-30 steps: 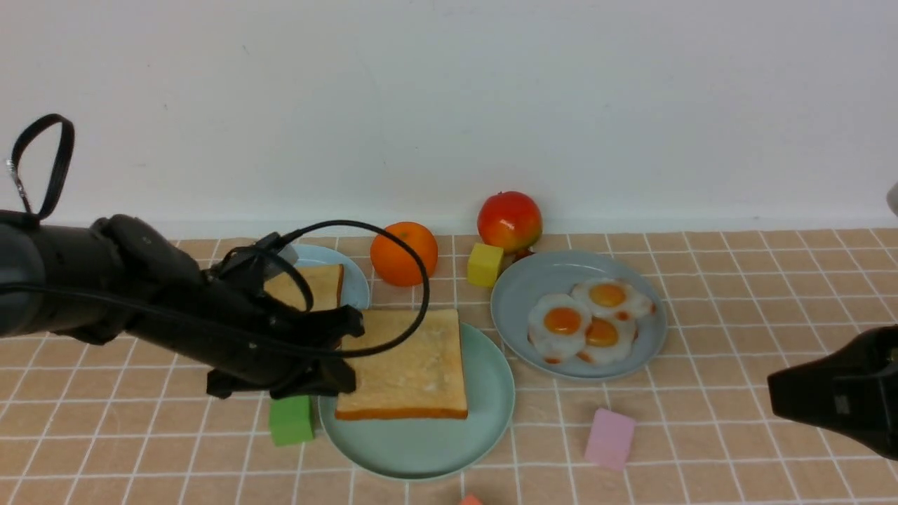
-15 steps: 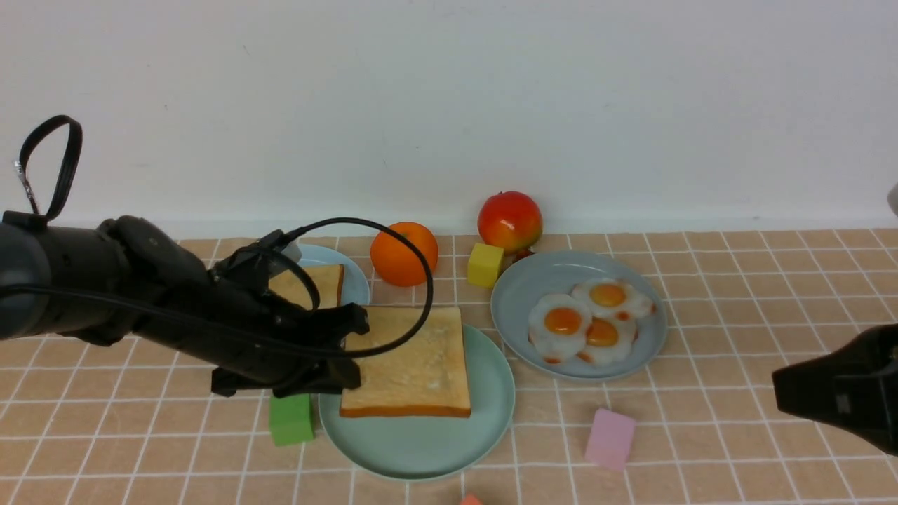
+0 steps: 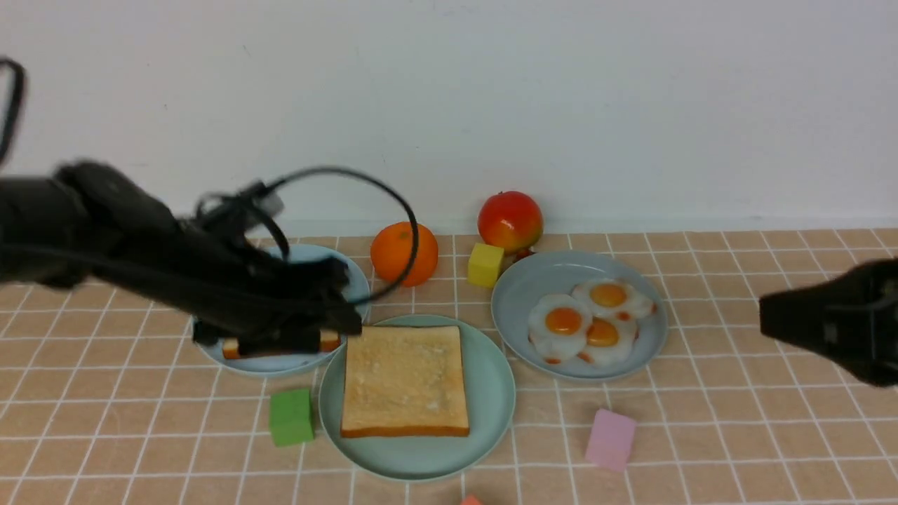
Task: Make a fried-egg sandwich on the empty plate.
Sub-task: Use the right arm to grab a fried egg
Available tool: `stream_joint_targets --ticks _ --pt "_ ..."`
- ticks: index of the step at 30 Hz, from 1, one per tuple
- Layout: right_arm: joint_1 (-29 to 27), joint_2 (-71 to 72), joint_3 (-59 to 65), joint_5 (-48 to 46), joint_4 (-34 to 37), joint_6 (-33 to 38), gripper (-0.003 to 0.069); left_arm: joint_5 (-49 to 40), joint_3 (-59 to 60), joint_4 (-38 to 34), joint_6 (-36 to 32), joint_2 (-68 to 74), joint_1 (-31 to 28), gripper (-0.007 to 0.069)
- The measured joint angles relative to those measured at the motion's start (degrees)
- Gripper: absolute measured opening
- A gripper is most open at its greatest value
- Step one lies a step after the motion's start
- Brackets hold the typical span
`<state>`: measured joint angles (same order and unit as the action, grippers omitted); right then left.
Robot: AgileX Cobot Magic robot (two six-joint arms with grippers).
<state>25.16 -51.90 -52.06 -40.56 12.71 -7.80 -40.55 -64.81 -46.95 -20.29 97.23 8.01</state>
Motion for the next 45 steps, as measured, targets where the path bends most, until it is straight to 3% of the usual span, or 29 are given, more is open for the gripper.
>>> stream_joint_targets --ticks 5,9,15,17,22,27,33,45 --pt "0.0 -8.5 -7.6 -6.1 -3.9 -1.0 0.0249 -10.1 -8.2 3.8 0.4 -6.1 -0.6 0.0386" --pt "0.0 -17.8 -14.8 -11.4 -9.1 -6.1 0.0272 -14.8 -8.7 4.8 1.5 -12.8 -0.6 0.0325" --pt "0.0 -28.9 -19.8 -11.1 -13.4 -14.4 0.0351 -12.0 -0.2 5.8 1.5 -21.2 -0.1 0.0196" --pt "-0.2 -31.2 -20.0 -10.2 -12.7 -15.1 0.0367 -9.7 2.2 7.1 0.7 -22.9 1.2 0.0170" --pt "-4.5 -39.5 -20.2 -4.5 -2.9 -13.7 0.0391 -4.2 5.4 16.0 1.0 -26.6 14.4 0.0092" --pt "-7.3 -47.0 -21.7 0.6 2.0 -10.5 0.0392 -2.9 5.5 24.4 5.5 -26.6 23.9 0.0046" --pt "-7.4 -55.5 -26.9 1.7 3.2 -9.7 0.0392 -2.2 5.5 28.8 8.7 -26.6 24.6 -0.0013" --pt "-7.4 -62.9 -31.7 4.0 3.2 -12.3 0.0365 -3.2 5.5 29.2 9.9 -26.6 24.6 -0.0013"
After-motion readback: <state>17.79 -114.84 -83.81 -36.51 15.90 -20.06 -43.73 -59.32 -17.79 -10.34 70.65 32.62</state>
